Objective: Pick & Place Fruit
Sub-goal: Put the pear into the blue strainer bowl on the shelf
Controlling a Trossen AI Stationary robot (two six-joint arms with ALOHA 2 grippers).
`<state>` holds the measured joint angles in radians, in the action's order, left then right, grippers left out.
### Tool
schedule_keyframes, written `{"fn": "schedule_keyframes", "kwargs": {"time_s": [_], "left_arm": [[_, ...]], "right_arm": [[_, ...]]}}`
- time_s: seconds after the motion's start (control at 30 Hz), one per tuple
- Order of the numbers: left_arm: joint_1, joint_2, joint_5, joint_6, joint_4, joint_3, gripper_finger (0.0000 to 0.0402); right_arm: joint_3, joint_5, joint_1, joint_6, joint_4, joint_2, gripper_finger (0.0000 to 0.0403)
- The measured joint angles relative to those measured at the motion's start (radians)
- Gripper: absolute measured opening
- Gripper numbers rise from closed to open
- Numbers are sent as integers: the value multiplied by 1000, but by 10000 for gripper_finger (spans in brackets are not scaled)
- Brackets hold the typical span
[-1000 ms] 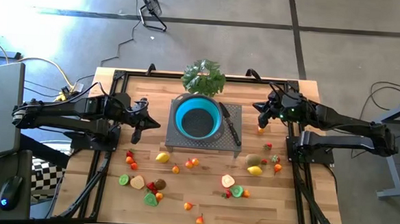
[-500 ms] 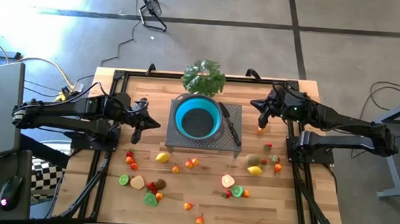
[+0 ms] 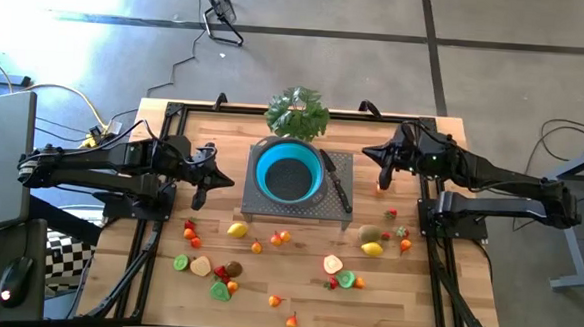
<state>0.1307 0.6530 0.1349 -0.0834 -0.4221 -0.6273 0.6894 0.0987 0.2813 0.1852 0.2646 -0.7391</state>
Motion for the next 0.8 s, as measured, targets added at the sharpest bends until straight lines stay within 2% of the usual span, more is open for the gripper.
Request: {"fn": "schedule_keyframes", "kwargs": {"time_s": [0.2, 0.43, 0.8], "left_arm": [[0, 0, 0, 0, 0, 0, 0], [0, 0, 1, 0, 1, 0, 0], [0, 0, 5, 0, 2, 0, 0]], "right_arm": [[75, 89, -2, 52, 163, -28, 2], [202, 216, -41, 174, 415, -146, 2], [414, 241, -59, 416, 826, -377, 2]]}}
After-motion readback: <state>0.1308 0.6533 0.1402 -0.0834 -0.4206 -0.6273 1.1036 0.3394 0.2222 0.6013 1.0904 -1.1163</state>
